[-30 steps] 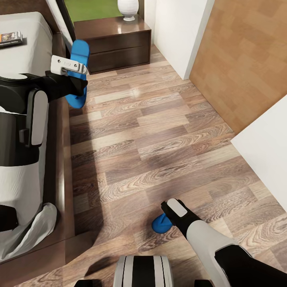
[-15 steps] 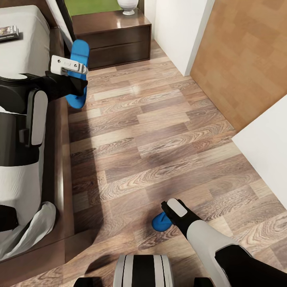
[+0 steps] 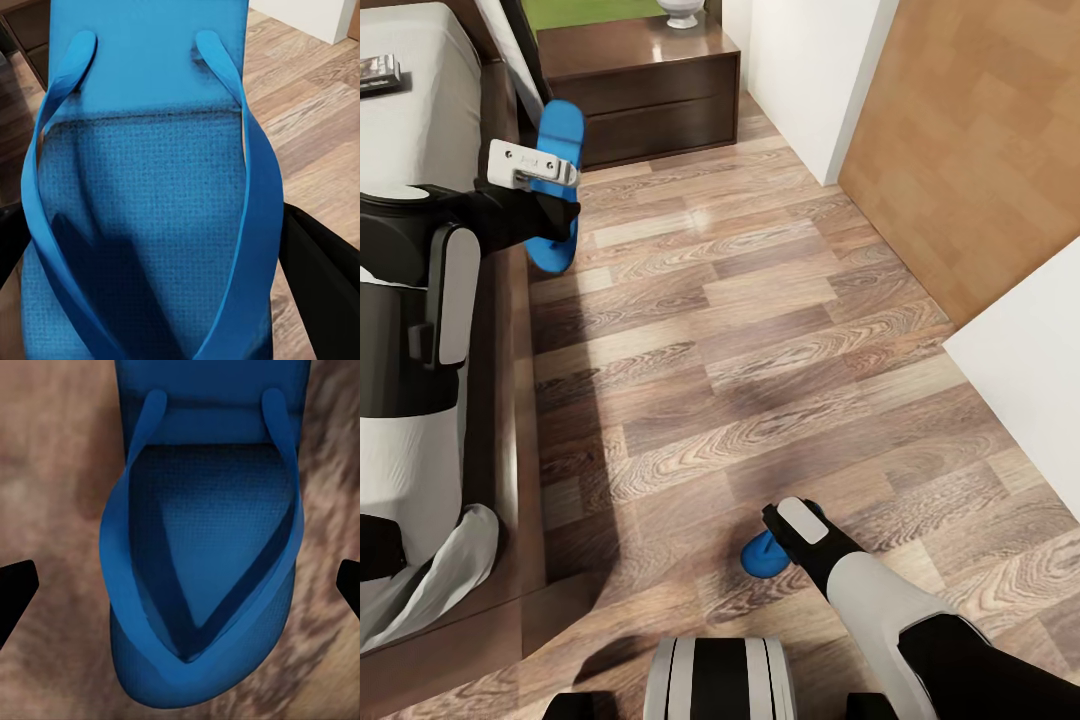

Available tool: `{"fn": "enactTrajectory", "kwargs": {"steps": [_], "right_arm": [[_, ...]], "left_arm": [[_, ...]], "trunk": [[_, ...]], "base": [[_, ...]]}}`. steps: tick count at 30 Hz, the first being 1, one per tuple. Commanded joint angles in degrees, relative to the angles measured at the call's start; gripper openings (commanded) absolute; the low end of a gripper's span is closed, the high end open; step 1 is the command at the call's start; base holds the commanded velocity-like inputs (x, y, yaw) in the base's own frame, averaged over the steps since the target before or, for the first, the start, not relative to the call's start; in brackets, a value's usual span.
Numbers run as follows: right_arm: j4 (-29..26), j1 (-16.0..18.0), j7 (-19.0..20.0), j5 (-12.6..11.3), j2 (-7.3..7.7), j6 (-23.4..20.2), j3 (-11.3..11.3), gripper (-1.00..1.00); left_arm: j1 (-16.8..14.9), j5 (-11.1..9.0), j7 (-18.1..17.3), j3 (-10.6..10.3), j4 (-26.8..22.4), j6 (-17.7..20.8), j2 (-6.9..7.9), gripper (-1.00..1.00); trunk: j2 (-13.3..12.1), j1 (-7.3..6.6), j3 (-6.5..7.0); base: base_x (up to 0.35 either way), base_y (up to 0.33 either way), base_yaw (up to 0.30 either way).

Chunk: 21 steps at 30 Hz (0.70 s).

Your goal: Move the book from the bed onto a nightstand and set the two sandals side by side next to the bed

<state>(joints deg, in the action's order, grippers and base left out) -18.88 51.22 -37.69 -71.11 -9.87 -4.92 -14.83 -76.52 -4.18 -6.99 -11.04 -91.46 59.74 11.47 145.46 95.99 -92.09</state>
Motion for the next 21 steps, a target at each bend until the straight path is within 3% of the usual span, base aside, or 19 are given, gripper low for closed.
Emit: {"fn": "enactTrajectory", "kwargs": {"steps": [1, 8, 21], "right_arm": [[-0.1, 0.0, -0.4, 0.0, 0.03, -0.4, -0.4, 1.00], [-0.1, 0.0, -0.4, 0.0, 0.02, -0.5, -0.4, 1.00], [-0.2, 0.0, -0.4, 0.1, 0.06, -0.5, -0.8, 1.00]], "left_arm": [[0.0, -0.4, 0.2, -0.1, 0.0, 0.3, 0.05, -1.00], [0.0, -0.4, 0.2, -0.2, 0.0, 0.3, 0.05, -1.00], [0.0, -0.4, 0.2, -0.3, 0.0, 0.3, 0.05, -1.00]], "trunk": [[0.0, -0.01, -0.04], [0.1, 0.15, -1.36], [0.1, 0.15, -1.36]], "base": [[0.000, 0.000, 0.000], [0.000, 0.000, 0.000], [0.000, 0.000, 0.000]]}}
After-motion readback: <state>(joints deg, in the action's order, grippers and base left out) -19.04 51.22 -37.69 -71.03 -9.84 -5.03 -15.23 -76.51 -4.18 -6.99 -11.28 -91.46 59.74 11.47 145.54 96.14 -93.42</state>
